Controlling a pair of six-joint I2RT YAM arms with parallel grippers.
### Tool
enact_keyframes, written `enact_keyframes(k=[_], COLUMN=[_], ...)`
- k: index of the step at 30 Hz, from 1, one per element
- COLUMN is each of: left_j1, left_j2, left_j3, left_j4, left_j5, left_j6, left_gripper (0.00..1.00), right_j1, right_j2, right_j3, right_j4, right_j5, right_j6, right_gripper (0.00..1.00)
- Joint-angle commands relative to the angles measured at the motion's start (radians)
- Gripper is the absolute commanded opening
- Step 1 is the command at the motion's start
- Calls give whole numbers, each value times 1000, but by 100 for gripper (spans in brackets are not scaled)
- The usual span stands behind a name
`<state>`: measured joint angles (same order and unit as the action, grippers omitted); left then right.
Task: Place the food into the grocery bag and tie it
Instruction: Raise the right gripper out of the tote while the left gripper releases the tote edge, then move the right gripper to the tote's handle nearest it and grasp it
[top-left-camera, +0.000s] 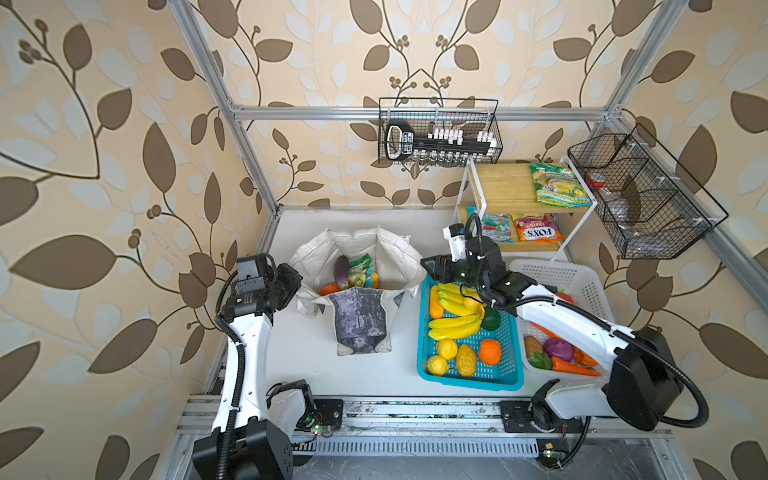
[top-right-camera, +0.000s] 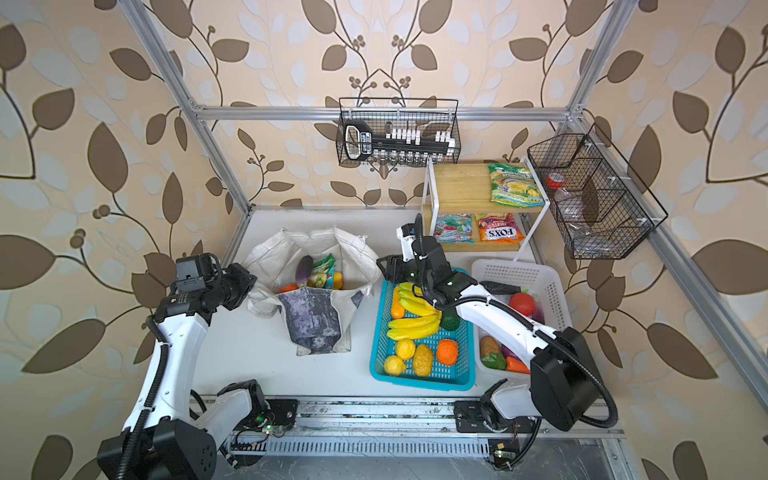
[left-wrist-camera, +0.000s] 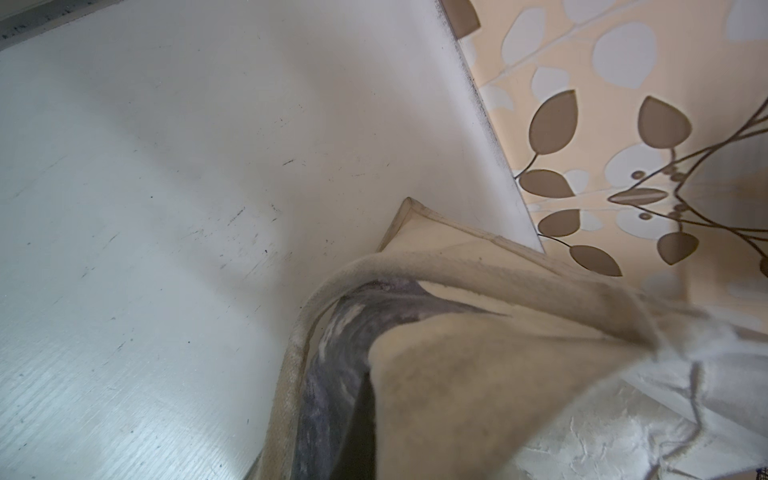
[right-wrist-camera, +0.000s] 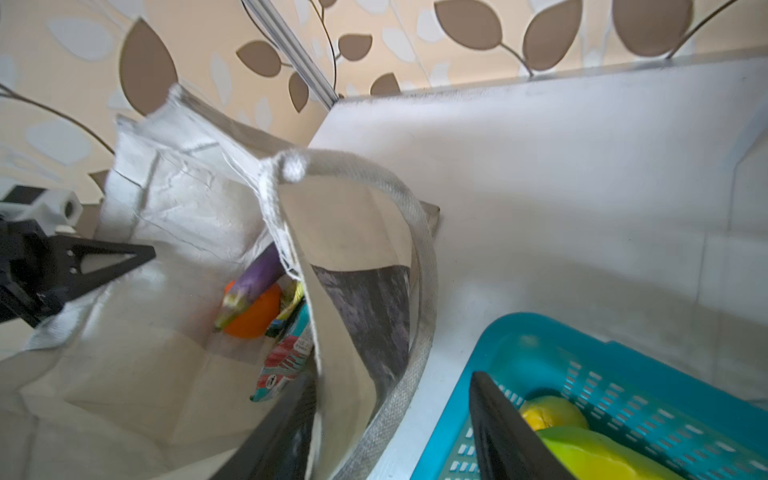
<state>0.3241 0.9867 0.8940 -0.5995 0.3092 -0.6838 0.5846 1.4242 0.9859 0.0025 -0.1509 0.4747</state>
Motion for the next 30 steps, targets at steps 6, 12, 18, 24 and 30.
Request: enact_keyframes(k=[6,12,18,24,30], left_j1=[64,66,66,66,66], left_j2=[-12,-13,-5,-20,-1], left_j3=[14,-10,-19,-23,10], left_j4=[23,32,42,52,13], left_j5=[-41,-27,1,2,38], left_j6=[18,12,13,29,84], left_gripper=[0,0,0,0,0], right_j1=[-19,-28,-13,19,107], right_j2=[17,-121,-126,-45,75], right_j3=[-6,-32,-56,-58,47], right_j4=[47,-8,-88,-33,4], right_j5=[-88,-7,122,115,100], right_j6=[-4,-23,-88,-85,-127], right_gripper=[60,58,45,39,38])
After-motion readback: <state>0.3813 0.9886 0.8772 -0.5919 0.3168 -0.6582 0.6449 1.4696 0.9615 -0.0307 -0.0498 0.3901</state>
